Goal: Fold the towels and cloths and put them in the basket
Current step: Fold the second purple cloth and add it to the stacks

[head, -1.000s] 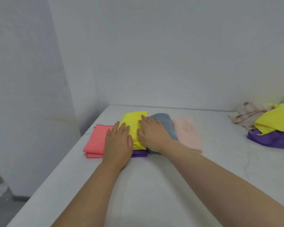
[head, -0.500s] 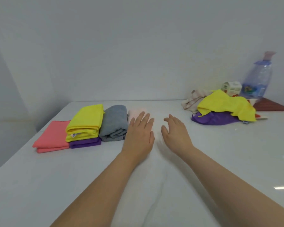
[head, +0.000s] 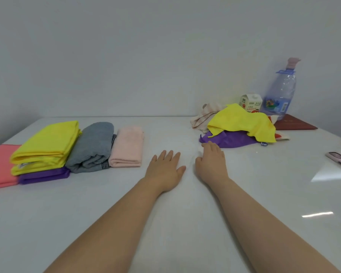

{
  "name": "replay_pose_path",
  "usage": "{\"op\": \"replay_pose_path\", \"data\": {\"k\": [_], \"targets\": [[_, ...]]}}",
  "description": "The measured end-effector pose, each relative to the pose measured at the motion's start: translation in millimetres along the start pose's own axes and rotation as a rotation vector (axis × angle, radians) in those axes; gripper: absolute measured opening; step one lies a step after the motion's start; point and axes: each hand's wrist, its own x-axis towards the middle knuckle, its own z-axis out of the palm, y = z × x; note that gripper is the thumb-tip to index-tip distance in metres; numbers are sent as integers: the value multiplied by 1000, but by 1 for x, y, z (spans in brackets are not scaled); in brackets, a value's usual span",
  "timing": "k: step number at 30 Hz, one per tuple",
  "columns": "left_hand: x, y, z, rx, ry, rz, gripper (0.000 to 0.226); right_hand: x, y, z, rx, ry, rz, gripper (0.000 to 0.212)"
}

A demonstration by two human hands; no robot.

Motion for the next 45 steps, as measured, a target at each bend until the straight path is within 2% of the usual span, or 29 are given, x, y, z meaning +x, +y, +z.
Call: {"op": "replay_pose_path", "data": {"k": [2,4,8,12,15,18,20,23,24,25,27,28,29,31,32,33,34,36,38,40,42,45], "targets": [[1,0,0,41,-21,-9,59,14,6,5,-48,-9,7,47],[1,0,1,49,-13,-22,59,26,12,9,-89,-17,35,43],[1,-1,1,31,18,-23,59,40,20,9,-142,-109,177,43],[0,-1,1,-20,57,-28,59,40,20,7,-153,-146,159,44],[0,-3,-1,-128,118,-45,56,36,15,2,-125,-147,125,42],[-1,-6,-3,-413,270,-81,53,26,8,0,-140,-148,2,38],[-1,-9,-7,-629,416,-126,49,17,0,2,32,-115,-121,30],[-4,-12,-13,-890,592,-222,43,2,-21,-3,612,-126,-176,23],[-5,-12,-14,-921,609,-234,43,0,-27,-6,722,-23,-183,27],[-4,-13,-13,-913,610,-230,42,0,-28,-7,714,146,-210,31],[-6,-12,-11,-810,591,-130,41,8,-21,-7,433,476,-269,36],[-5,-11,-9,-710,569,-47,41,14,-12,-5,241,518,-268,38],[-3,-11,-7,-581,519,28,44,18,-3,-5,70,437,-214,45],[0,-10,0,-304,393,105,52,24,14,-4,-132,136,-43,68],[1,-9,2,-218,349,113,50,26,19,-3,-171,43,-7,76],[1,-10,5,-190,321,106,47,27,21,-2,-210,20,-9,77],[0,-10,5,-196,329,99,44,28,21,-2,-247,35,-30,73],[0,-11,5,-219,381,85,33,32,20,-4,-288,86,-72,46],[0,-11,2,-197,417,81,21,37,20,-4,-222,116,-28,26],[-1,-9,-1,-217,445,58,14,38,24,-5,-88,195,76,19],[-5,-6,-3,-358,565,0,9,40,31,-12,137,342,224,19],[-11,-2,-12,-644,791,-151,15,43,41,-33,576,578,475,24]]}}
